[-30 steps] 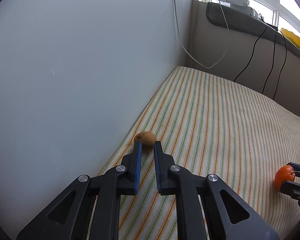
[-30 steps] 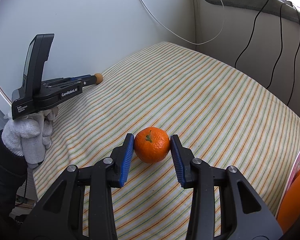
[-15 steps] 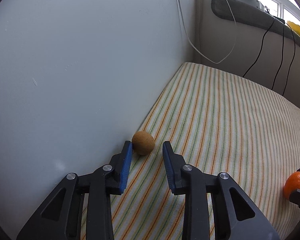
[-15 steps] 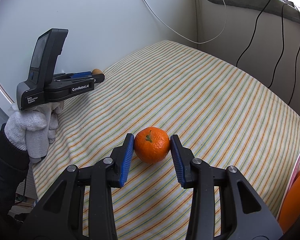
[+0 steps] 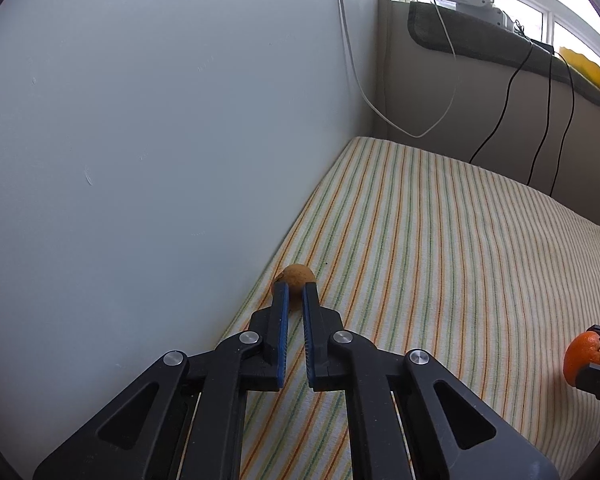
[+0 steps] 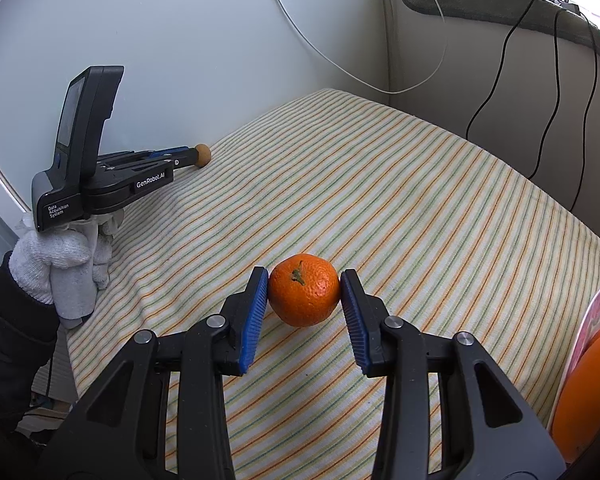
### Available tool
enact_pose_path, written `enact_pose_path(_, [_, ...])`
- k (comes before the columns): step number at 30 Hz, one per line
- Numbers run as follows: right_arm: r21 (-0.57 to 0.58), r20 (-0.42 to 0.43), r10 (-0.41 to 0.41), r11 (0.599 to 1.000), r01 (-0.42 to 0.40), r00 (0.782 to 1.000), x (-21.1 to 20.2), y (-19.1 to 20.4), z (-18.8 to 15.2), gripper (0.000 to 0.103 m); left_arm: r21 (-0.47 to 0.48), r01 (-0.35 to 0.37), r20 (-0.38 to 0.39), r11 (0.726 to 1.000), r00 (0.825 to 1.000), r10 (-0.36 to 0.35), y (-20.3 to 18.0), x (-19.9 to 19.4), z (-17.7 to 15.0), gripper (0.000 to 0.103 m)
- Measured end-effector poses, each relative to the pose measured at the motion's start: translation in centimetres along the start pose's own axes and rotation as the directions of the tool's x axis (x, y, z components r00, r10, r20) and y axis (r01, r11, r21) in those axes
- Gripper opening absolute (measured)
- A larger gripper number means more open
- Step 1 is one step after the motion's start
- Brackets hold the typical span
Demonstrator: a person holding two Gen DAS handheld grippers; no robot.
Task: Organize fruits
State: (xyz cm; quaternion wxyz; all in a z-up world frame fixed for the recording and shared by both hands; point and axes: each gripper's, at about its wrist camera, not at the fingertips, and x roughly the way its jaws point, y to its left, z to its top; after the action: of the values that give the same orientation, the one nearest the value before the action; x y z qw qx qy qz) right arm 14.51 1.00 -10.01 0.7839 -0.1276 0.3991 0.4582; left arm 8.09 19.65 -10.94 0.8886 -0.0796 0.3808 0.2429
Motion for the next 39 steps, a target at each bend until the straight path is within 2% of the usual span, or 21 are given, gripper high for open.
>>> enact_pose_path(2, [0.002,-0.003,0.004,1.000,-0.004,1.000,0.1,0.0,-0.1,0.039,-0.006,-0.002,0.002,1.000,1.000,0.002,0.1,-0.1,0.1,0.007])
enact_pose_path(3, [0.001,-0.003,0.004,1.000,-0.004,1.000,0.1,0.1,-0.1,0.039,-0.009,-0.001,-0.002,1.000,1.000,0.001,0.0,0.1,0.1,0.015])
enact_pose_path(6, [-0.003,-0.002,0.009,1.000,-0.009,1.000,0.1,0.2,-0.1,0.039,-0.003,0.008,-0.005,1.000,1.000,-0.008,-0.2,0.1,0.0,0.020])
enact_pose_path(9, [-0.004,-0.003,0.014,1.000,-0.014,1.000,0.1,0.1,-0.1,0.039,0.041,0.104,0.009,0.994,0.995,-0.104,-1.4,-0.7,0.3,0.021])
enact_pose_path(11, [-0.002,-0.006,0.013,1.000,-0.013,1.000,0.3,0.0,-0.1,0.039,0.054,0.135,0.025,0.989,0.990,-0.136,-2.2,-1.3,0.3,0.021])
enact_pose_path(14, [0.003,-0.007,0.017,1.000,-0.017,1.000,0.3,-0.2,-0.2,0.039,0.051,0.098,0.034,0.994,0.994,-0.099,-2.7,-1.5,0.2,0.021])
enact_pose_path(15, [0.005,-0.007,0.019,1.000,-0.019,1.000,0.3,-0.3,-0.2,0.039,0.054,0.074,0.032,0.996,0.997,-0.076,-2.7,-1.4,0.1,0.025])
enact_pose_path(17, [0.006,-0.005,0.022,1.000,-0.022,1.000,0.2,-0.4,-0.2,0.039,0.049,0.033,0.028,0.998,0.999,-0.034,-2.5,-1.2,-0.3,0.026])
enact_pose_path(20, [0.007,0.000,0.024,1.000,-0.024,1.000,0.1,-0.5,-0.2,0.039,0.012,0.001,0.031,1.000,1.000,-0.001,-1.6,-1.6,-0.8,0.027])
enact_pose_path(31, [0.006,-0.001,0.028,1.000,-0.028,1.000,0.2,-0.5,-0.3,0.039,-0.010,-0.021,-0.044,1.000,0.999,0.021,-1.0,0.3,-0.4,0.027])
enact_pose_path(39, [0.017,0.005,0.036,0.999,-0.036,0.999,0.1,-0.9,-0.4,0.039,-0.033,-0.058,-0.059,0.998,0.997,0.056,-0.9,1.9,0.9,0.028])
